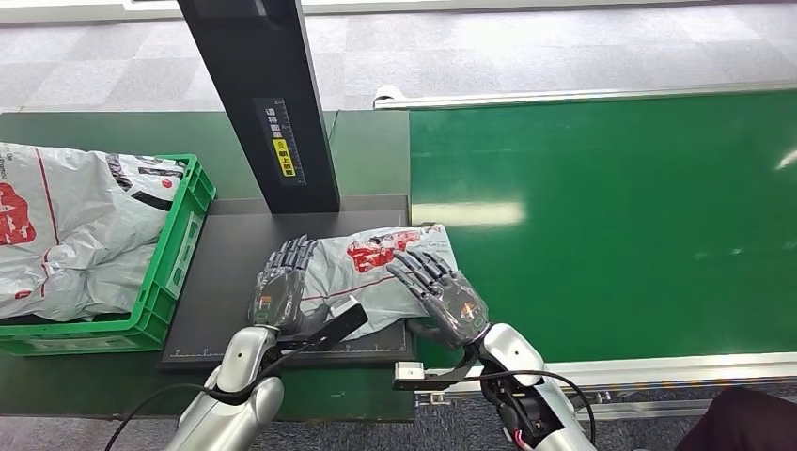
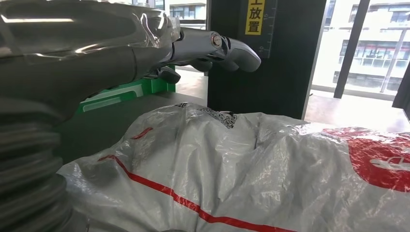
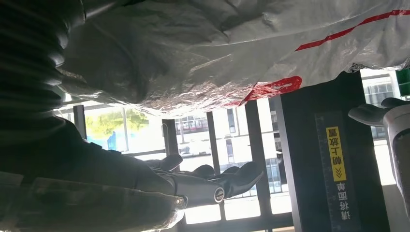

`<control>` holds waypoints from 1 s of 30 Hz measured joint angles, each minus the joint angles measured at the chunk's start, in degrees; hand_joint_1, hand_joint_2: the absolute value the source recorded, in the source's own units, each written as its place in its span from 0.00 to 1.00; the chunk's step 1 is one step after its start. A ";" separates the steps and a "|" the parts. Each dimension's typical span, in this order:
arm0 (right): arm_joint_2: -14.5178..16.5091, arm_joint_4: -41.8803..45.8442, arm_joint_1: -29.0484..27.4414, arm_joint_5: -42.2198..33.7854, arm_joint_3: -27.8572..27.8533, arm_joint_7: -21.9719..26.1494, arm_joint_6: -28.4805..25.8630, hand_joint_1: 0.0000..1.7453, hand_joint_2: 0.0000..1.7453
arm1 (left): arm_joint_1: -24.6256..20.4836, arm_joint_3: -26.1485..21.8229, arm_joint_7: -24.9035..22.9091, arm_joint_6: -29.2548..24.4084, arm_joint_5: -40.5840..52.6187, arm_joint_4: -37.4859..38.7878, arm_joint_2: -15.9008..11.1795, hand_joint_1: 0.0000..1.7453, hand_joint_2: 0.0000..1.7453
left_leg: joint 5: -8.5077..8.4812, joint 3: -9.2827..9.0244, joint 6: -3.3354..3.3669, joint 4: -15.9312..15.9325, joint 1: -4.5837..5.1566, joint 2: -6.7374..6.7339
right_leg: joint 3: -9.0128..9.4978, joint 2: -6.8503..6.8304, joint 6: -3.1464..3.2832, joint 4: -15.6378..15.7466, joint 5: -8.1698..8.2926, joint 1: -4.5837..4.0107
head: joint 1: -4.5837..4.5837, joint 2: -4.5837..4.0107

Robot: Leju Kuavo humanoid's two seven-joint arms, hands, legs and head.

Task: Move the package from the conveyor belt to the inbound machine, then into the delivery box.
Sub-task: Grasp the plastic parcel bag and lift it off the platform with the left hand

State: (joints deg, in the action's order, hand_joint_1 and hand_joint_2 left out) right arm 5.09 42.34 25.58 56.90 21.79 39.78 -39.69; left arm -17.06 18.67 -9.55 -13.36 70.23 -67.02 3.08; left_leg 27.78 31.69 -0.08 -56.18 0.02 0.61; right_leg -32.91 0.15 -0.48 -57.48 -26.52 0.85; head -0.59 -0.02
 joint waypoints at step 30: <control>-0.13 -1.18 0.74 -1.48 1.22 0.00 0.03 0.00 1.00 | -5.13 -5.51 6.03 18.23 -1.00 5.79 -2.04 1.00 1.00 | 0.15 -0.96 -0.10 0.07 -0.02 0.25 | 1.18 -0.17 0.00 0.03 -0.32 -0.05 | 0.01 0.00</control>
State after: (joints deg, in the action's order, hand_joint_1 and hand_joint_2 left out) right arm 4.96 41.16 26.32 55.42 23.01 39.78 -39.66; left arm -22.18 13.15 -3.52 4.87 69.23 -61.23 1.04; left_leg 27.93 30.72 -0.18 -56.11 0.00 0.85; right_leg -31.74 -0.01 -0.48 -57.45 -26.84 0.79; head -0.58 -0.02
